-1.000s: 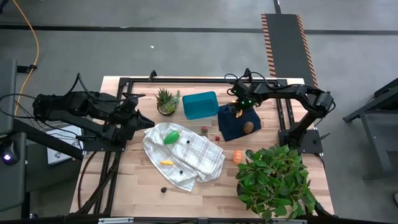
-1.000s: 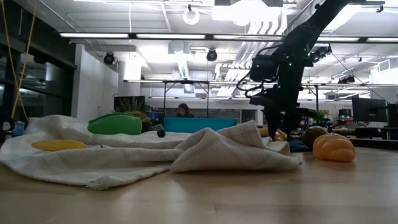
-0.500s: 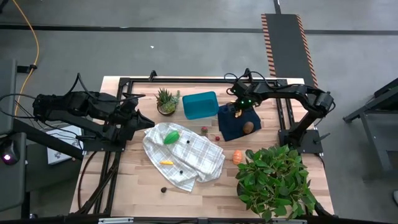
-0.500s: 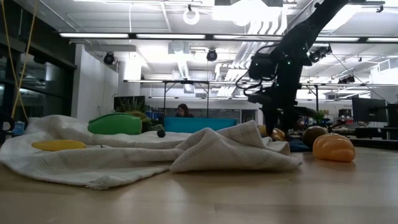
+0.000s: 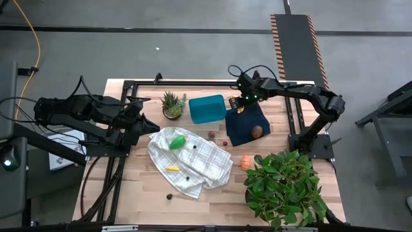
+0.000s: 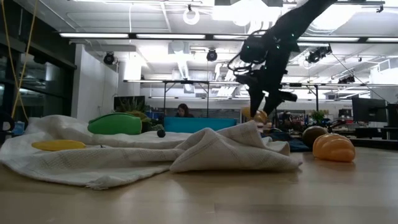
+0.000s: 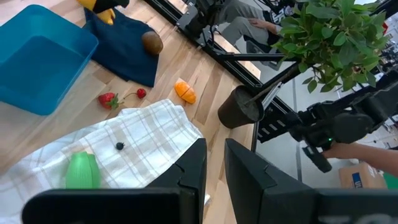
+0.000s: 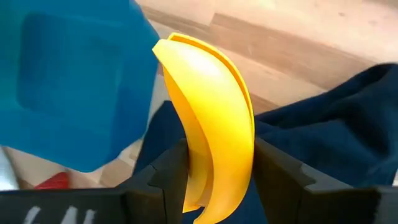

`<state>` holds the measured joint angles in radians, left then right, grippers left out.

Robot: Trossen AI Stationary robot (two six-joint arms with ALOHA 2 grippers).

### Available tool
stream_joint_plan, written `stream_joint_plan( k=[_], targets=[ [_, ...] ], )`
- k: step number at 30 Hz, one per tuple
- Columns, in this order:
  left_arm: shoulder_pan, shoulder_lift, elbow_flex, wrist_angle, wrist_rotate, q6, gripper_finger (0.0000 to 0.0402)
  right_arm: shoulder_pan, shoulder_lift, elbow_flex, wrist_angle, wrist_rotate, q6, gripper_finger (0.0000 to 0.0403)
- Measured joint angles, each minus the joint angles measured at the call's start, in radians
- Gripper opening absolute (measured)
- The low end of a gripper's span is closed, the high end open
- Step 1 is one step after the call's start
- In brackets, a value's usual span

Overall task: Pick and placing Produce into tupperware
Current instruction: Put the banana into the blue bin

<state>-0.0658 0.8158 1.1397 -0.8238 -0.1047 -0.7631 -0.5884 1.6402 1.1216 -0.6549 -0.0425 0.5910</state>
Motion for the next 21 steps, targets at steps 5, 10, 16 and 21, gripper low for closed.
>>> stream_joint_plan(
  k=[5,10,16,21],
  targets=[
    [0.000,0.000,0.000,-0.016,0.000,0.000,0.0046,0.002,0.000,0.064,-0.039,0.000,-0.016,0.0149],
    [0.000,0.000,0.000,-0.026,0.000,0.000,0.0046,0.024,0.000,0.125,-0.063,0.002,-0.024,0.0149],
    [0.000,0.000,0.000,-0.025,0.000,0.000,0.0046,0.088,-0.020,0.179,-0.099,0.021,-0.034,0.0149],
    [0.000,0.000,0.000,-0.026,0.000,0.001,0.0046,0.137,-0.085,0.182,-0.116,0.086,-0.031,0.0149]
  ],
)
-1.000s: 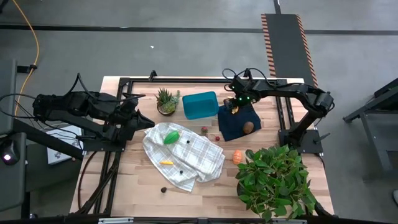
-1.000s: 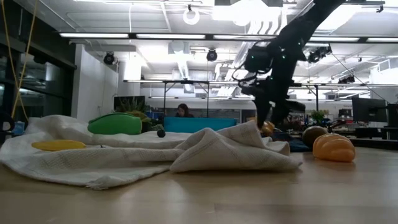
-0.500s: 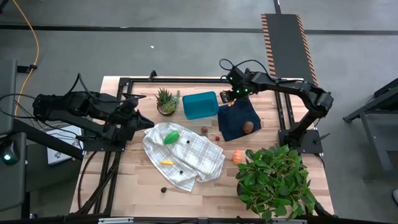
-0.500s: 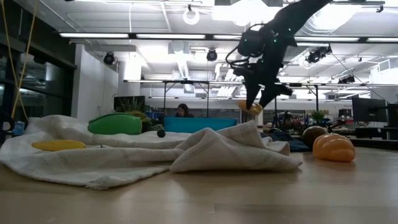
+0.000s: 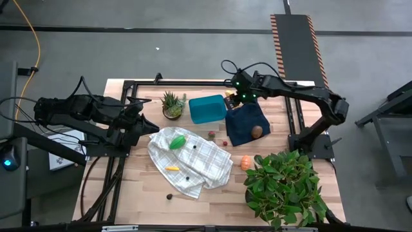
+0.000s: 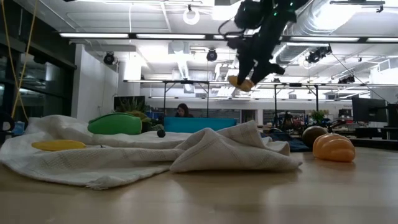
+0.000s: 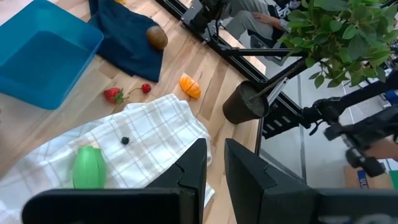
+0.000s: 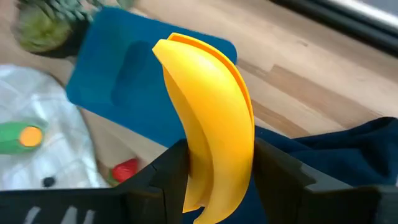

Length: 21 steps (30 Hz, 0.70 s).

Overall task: Pick and placing Produce into tupperware
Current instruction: Put the banana into the blue bin

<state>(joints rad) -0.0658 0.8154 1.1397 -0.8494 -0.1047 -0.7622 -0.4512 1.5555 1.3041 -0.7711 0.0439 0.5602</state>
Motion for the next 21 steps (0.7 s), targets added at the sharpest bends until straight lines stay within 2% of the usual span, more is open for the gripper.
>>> stream_joint_plan(
  k=[6,11,16,21],
  targets=[
    [0.000,0.000,0.000,0.000,-0.002,0.028,0.0046,0.053,-0.096,0.000,-0.004,0.023,0.042,0.0149],
    [0.000,0.000,0.000,0.001,-0.046,0.051,0.0046,0.115,-0.172,0.000,0.015,0.110,0.052,0.0149],
    [0.000,0.006,0.000,0.001,-0.107,0.056,0.0046,0.172,-0.220,0.000,0.089,0.162,0.068,0.0149],
    [0.000,0.040,0.000,0.028,-0.150,0.089,0.0046,0.220,-0.223,0.000,0.202,0.166,0.068,0.0149]
  ],
)
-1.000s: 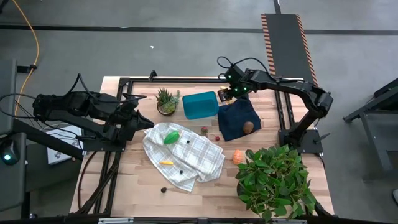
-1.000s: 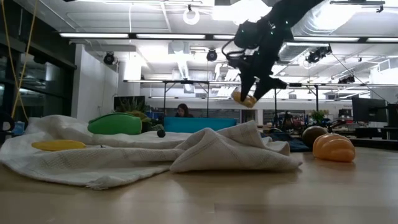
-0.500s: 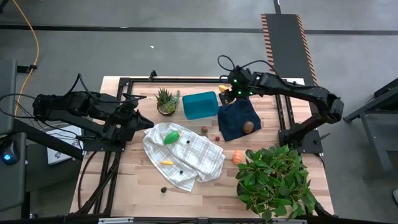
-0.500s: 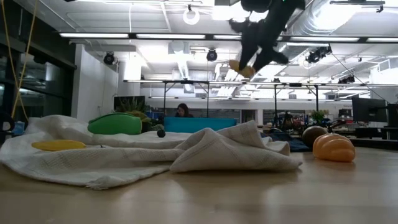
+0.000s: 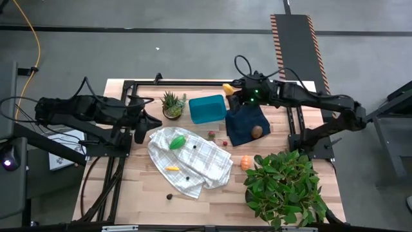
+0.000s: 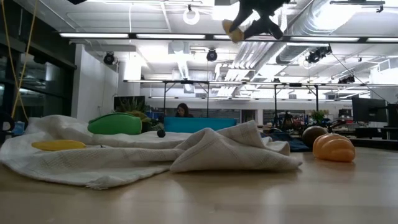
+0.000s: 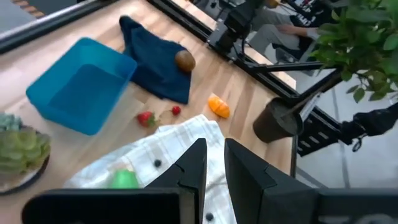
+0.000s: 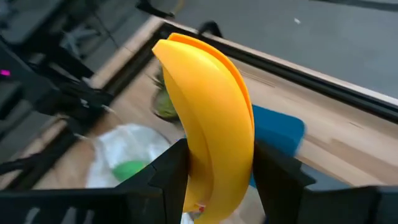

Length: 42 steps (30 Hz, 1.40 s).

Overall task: Pick and placing Produce into tupperware
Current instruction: Put the banana into the blue bin

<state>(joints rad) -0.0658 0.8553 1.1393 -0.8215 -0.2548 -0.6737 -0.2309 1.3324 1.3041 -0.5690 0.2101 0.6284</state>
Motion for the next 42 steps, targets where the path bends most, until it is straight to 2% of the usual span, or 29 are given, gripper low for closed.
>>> stream_joint_plan(
  k=[13,18,29,35,42],
  targets=[
    [0.001,0.177,0.000,0.067,-0.038,0.118,0.0046,0.037,0.019,0.000,0.114,0.007,-0.017,0.0149],
    [0.001,0.196,0.000,0.069,-0.029,0.117,0.0046,0.031,0.080,0.000,0.198,-0.038,-0.045,0.0149],
    [0.001,0.199,0.000,0.063,-0.025,0.059,0.0046,-0.012,0.206,0.000,0.201,-0.082,-0.043,0.0149],
    [0.001,0.199,0.000,0.063,-0.025,0.040,0.0046,-0.031,0.273,0.057,0.177,-0.088,-0.069,0.0149],
    [0.001,0.199,0.000,0.062,-0.016,0.037,0.0046,-0.050,0.391,0.241,-0.053,-0.117,-0.112,0.0149]
  ],
)
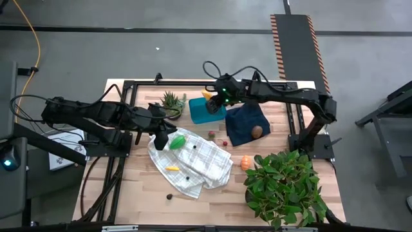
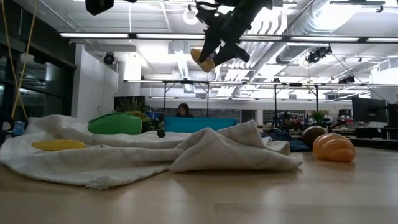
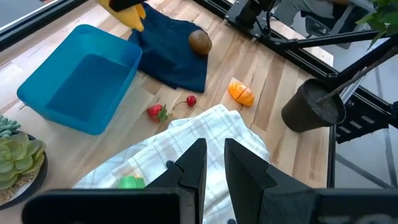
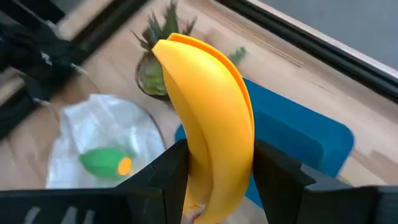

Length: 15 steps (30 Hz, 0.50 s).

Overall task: Pick and placing Produce into tupperware
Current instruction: Put the banana into the blue bin

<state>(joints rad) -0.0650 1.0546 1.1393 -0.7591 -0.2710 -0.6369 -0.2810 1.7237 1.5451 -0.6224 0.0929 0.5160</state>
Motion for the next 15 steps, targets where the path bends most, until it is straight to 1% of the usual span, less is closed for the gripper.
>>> stream_joint_plan(
  k=[4,8,11,15],
  targets=[
    [0.000,0.000,0.000,0.000,0.002,0.000,0.0046,-0.003,0.066,0.112,-0.121,-0.001,-0.024,0.0149],
    [0.000,0.000,0.000,0.000,0.002,-0.001,0.0046,-0.009,0.121,0.191,-0.184,-0.008,-0.027,0.0149],
    [0.000,0.000,0.000,0.000,0.002,-0.001,0.0046,-0.021,0.162,0.222,-0.218,-0.011,-0.026,0.0149],
    [0.000,0.000,0.000,0.000,0.002,-0.001,0.0046,-0.039,0.201,0.227,-0.224,-0.010,-0.027,0.0149]
  ],
)
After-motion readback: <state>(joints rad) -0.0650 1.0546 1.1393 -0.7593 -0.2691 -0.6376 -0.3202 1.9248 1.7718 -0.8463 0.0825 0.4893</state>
